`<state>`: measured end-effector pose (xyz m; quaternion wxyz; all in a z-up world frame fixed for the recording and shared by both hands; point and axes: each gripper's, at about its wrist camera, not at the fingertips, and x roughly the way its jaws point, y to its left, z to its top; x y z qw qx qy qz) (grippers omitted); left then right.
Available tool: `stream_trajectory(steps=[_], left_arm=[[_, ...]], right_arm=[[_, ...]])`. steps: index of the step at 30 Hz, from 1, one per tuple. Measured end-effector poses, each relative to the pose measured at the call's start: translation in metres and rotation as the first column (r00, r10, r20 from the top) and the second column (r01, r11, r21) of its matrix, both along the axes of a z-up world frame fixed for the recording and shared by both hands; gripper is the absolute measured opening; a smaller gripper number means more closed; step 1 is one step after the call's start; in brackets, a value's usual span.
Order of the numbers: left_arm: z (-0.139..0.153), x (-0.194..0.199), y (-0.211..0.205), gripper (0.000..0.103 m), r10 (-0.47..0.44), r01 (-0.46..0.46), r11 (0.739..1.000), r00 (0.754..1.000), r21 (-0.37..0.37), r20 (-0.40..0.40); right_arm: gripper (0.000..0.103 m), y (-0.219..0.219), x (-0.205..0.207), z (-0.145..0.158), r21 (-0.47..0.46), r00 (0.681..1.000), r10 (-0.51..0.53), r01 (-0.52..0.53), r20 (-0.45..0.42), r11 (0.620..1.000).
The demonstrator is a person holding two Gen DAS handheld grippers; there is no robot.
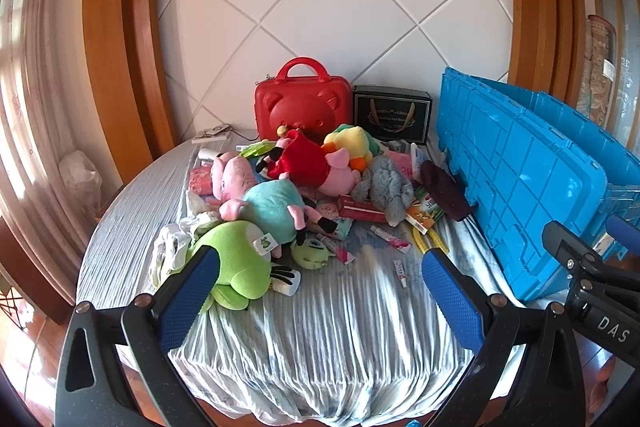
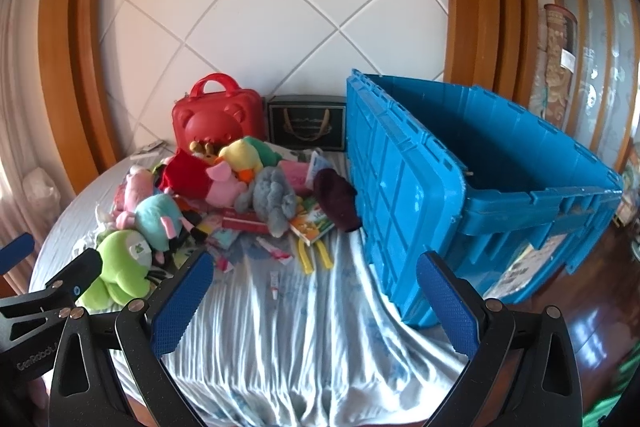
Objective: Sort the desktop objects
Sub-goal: 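Move both tools toward the pile of toys on the bed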
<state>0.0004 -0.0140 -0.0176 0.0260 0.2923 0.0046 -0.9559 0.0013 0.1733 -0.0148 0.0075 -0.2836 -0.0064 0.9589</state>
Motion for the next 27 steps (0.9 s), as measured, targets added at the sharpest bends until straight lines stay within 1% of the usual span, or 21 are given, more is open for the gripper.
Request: stream_trajectory(steps=[4, 7, 10, 11, 13, 15, 16, 18, 19, 20, 21, 22, 24, 27], left_arm=[[-0.010, -0.014, -0.008, 0.102, 0.020, -0.020, 1.000, 0.999, 0.012, 0.033], [-0.019, -0.026, -0.014, 0.102, 0.022, -0.023, 1.000, 0.999, 0.021, 0.050], [-0.034, -0.044, -0.026, 0.102, 0.040, -0.042, 0.999, 0.996, 0.022, 0.084], [-0.038, -0.050, -0.030, 0.102, 0.054, -0.055, 0.998, 0.994, 0.016, 0.094], [-0.048, -0.063, -0.043, 0.102, 0.109, -0.109, 0.994, 0.987, -0.002, 0.115], [-0.056, -0.076, -0.057, 0.102, 0.179, -0.178, 0.984, 0.974, -0.017, 0.138], [-0.062, -0.086, -0.068, 0.101, 0.217, -0.216, 0.976, 0.962, -0.024, 0.164], [-0.069, -0.101, -0.084, 0.096, 0.252, -0.253, 0.967, 0.945, -0.021, 0.209], [-0.072, -0.109, -0.092, 0.088, 0.264, -0.268, 0.963, 0.936, -0.015, 0.234], [-0.076, -0.118, -0.101, 0.081, 0.278, -0.286, 0.958, 0.924, -0.009, 0.262], [-0.080, -0.125, -0.109, 0.080, 0.290, -0.301, 0.954, 0.914, -0.006, 0.283], [-0.084, -0.134, -0.119, 0.080, 0.313, -0.330, 0.944, 0.899, 0.003, 0.305], [-0.087, -0.141, -0.133, 0.080, 0.353, -0.373, 0.928, 0.881, 0.003, 0.316], [-0.088, -0.148, -0.154, 0.080, 0.411, -0.429, 0.903, 0.853, -0.018, 0.321]], right_arm=[[0.103, -0.004, -0.011, -0.006, 0.017, 1.000, 0.016, -0.016, 0.020, 1.000], [0.103, -0.005, -0.024, -0.012, -0.001, 0.998, 0.044, -0.044, 0.043, 0.999], [0.103, -0.009, -0.046, -0.022, -0.008, 0.994, 0.081, -0.081, 0.070, 0.997], [0.103, -0.011, -0.055, -0.025, -0.014, 0.992, 0.096, -0.096, 0.080, 0.995], [0.103, -0.013, -0.073, -0.033, -0.024, 0.987, 0.121, -0.119, 0.103, 0.993], [0.103, -0.017, -0.096, -0.043, -0.027, 0.981, 0.147, -0.144, 0.129, 0.989], [0.103, -0.018, -0.108, -0.048, -0.027, 0.977, 0.158, -0.156, 0.142, 0.987], [0.103, -0.023, -0.135, -0.060, -0.028, 0.965, 0.189, -0.187, 0.183, 0.982], [0.103, -0.025, -0.148, -0.066, -0.032, 0.957, 0.207, -0.205, 0.202, 0.978], [0.103, -0.028, -0.164, -0.073, -0.037, 0.949, 0.226, -0.223, 0.222, 0.974], [0.103, -0.029, -0.174, -0.078, -0.042, 0.943, 0.237, -0.234, 0.233, 0.971], [0.103, -0.030, -0.189, -0.084, -0.052, 0.935, 0.251, -0.246, 0.249, 0.968], [0.103, -0.031, -0.211, -0.094, -0.067, 0.924, 0.273, -0.265, 0.268, 0.962], [0.103, -0.033, -0.242, -0.106, -0.066, 0.916, 0.270, -0.262, 0.297, 0.963]])
